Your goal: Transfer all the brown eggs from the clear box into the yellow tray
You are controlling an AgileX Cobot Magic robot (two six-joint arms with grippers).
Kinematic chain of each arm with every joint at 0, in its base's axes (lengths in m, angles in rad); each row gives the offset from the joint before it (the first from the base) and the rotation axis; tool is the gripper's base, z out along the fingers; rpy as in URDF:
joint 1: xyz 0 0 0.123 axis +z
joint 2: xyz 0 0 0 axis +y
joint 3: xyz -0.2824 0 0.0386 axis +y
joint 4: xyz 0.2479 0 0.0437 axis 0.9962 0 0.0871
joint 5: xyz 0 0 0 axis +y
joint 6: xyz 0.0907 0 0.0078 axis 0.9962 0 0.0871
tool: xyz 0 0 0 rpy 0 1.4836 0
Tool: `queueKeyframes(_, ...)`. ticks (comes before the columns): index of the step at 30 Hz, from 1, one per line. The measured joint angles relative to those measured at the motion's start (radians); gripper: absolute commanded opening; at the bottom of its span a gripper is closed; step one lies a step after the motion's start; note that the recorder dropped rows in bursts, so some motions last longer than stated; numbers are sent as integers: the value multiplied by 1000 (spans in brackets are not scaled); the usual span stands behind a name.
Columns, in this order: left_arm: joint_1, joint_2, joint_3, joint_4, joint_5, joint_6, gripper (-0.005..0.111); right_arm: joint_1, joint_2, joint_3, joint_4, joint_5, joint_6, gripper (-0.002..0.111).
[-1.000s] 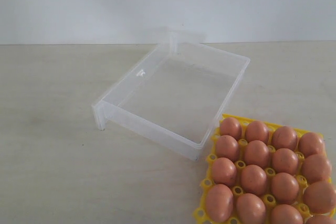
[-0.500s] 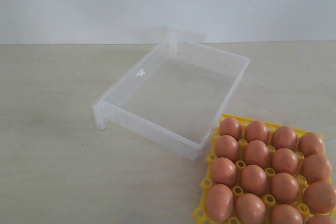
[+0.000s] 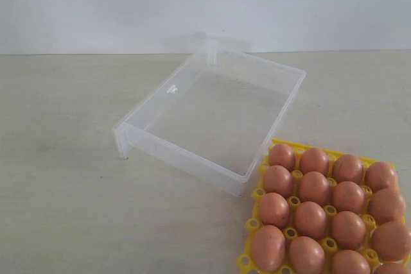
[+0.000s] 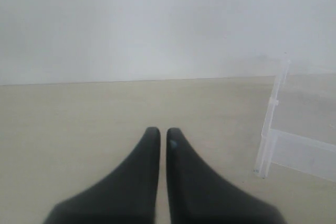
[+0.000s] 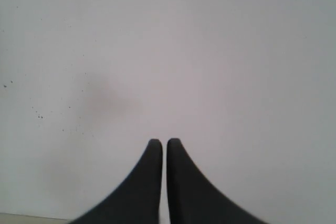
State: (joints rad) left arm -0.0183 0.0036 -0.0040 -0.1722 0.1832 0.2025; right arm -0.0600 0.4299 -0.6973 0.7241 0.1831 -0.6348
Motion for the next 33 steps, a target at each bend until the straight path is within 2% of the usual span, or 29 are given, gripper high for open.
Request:
queueKeyframes(11, 0, 0, 0, 0, 0, 0, 4, 0, 0, 5, 0, -31, 24, 0)
queueKeyframes(14, 0, 0, 0, 0, 0, 0, 4, 0, -7, 39, -100, -191, 144, 0)
queueKeyframes(17, 0, 0, 0, 0, 0, 0, 4, 0, -51, 124, -316, -403, 375, 0)
queueKeyframes(19, 0, 0, 0, 0, 0, 0, 4, 0, -101, 229, -409, -575, 507, 0)
queueKeyframes(22, 0, 0, 0, 0, 0, 0, 4, 0, -190, 438, -448, -781, 590, 0)
queueKeyframes(25, 0, 0, 0, 0, 0, 0, 4, 0, -283, 633, -438, -870, 616, 0)
queueKeyframes(30, 0, 0, 0, 0, 0, 0, 4, -6, -420, 690, -266, -485, 539, 0)
queueKeyframes(33, 0, 0, 0, 0, 0, 0, 4, -21, -424, 690, -313, -199, 519, 0)
